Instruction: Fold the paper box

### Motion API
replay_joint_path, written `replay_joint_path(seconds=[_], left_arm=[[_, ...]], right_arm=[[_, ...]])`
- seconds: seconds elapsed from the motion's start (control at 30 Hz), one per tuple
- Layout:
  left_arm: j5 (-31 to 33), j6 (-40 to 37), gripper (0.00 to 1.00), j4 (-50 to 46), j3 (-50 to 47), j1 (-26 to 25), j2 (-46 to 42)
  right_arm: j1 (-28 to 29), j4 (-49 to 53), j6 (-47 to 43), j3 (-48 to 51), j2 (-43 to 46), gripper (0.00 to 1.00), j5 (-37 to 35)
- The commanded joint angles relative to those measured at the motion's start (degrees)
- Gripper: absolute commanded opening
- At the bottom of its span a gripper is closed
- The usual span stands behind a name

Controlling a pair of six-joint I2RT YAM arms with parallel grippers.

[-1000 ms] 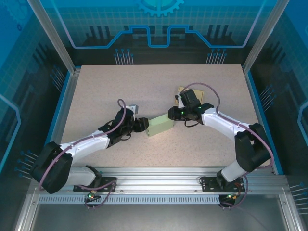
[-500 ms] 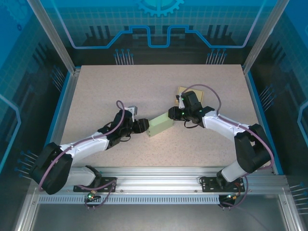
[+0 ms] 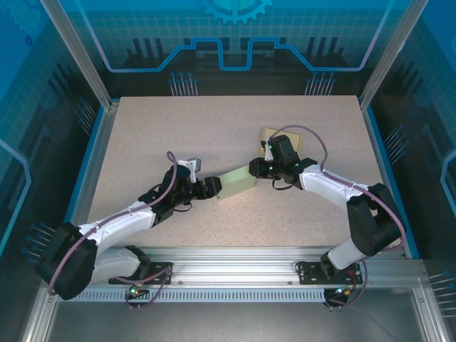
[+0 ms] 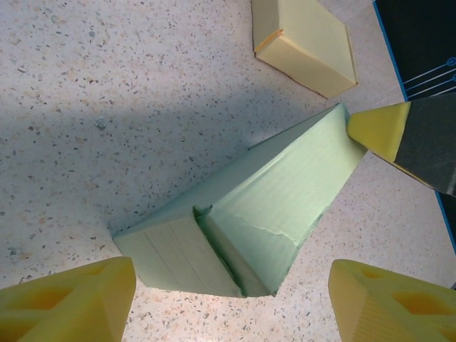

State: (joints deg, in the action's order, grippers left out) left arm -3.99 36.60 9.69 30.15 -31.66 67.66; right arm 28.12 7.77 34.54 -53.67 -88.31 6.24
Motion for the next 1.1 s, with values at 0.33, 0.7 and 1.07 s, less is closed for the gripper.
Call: replay_joint_path(seconds=[0.33,0.7,1.07], left_arm=[[-1.19,1.67,0.61,1.98,-1.84,1.42,3.51],[-2.38,3.76,0.33,6.64,-6.54,3.26,4.44],[-5.09,8.53,0.17,16.83,-11.55,4.41,9.45]], right_arm=[[0.62,8.52,-0.07,0.60,-4.01,0.27,-3.12],[0.62,8.94,-0.19,0.30,-5.24,0.26,-3.58],[0.80,8.31,0.62,1.90,-4.93,0.24,-3.52]])
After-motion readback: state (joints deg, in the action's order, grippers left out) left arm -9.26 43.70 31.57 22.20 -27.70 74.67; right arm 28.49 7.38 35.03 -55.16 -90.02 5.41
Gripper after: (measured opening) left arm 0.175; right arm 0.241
